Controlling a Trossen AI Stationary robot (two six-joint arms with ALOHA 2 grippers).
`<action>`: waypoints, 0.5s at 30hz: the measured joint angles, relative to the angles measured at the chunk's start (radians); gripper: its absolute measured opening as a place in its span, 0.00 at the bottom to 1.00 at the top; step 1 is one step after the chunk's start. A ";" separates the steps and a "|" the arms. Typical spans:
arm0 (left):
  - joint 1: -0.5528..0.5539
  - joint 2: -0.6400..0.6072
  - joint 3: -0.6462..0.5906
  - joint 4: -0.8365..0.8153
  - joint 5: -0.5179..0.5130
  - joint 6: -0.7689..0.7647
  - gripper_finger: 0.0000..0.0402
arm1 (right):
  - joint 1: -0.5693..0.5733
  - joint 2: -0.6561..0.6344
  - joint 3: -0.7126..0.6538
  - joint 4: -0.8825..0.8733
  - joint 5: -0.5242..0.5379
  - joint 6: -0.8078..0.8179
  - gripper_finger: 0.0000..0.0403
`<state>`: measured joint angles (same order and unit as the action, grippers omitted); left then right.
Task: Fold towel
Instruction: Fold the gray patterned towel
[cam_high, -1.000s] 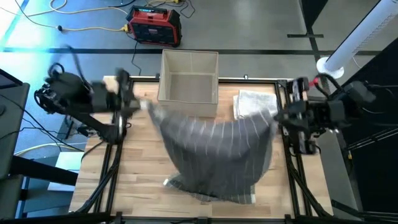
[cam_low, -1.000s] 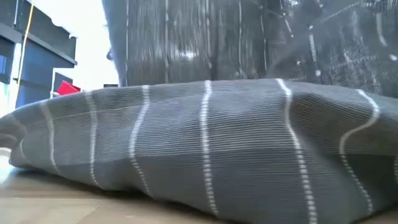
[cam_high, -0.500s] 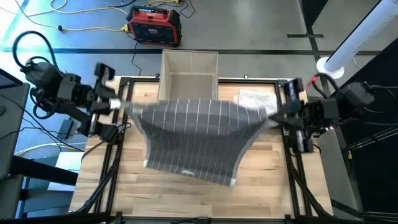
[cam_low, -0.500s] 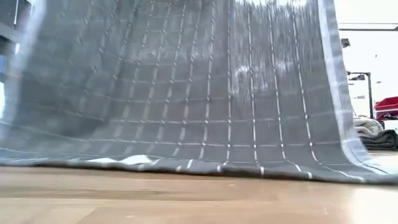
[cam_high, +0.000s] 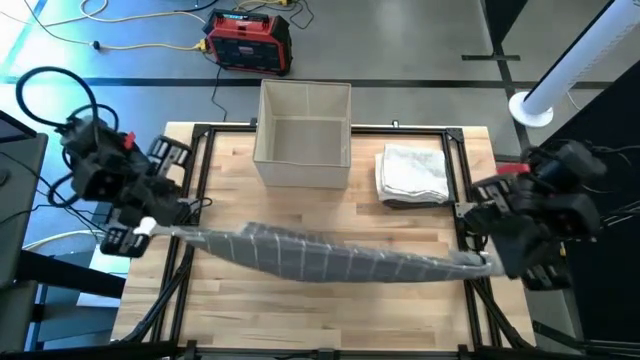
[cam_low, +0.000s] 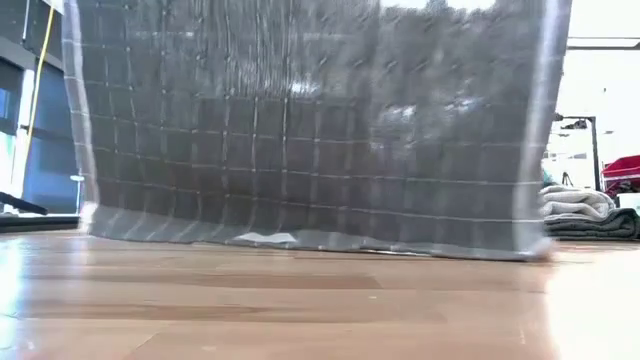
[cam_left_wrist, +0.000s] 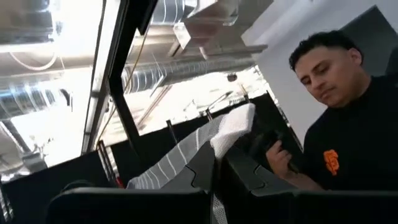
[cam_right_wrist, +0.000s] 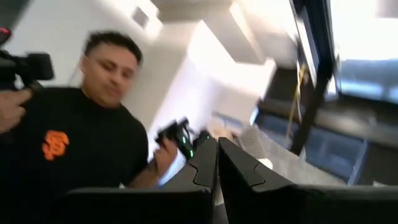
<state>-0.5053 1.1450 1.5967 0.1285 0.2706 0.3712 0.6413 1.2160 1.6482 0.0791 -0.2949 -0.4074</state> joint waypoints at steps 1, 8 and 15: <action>-0.006 0.011 0.000 0.027 0.008 0.003 0.00 | 0.011 0.000 0.000 0.007 0.003 -0.020 0.00; -0.016 0.067 0.008 0.159 0.049 0.060 0.00 | 0.083 -0.004 0.000 0.059 0.158 -0.189 0.00; -0.008 0.118 0.110 0.057 0.036 0.088 0.00 | 0.128 -0.009 0.039 0.050 0.396 -0.272 0.00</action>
<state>-0.5132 1.2634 1.7069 0.1851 0.3066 0.4591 0.7696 1.2074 1.6872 0.1288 0.1007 -0.6797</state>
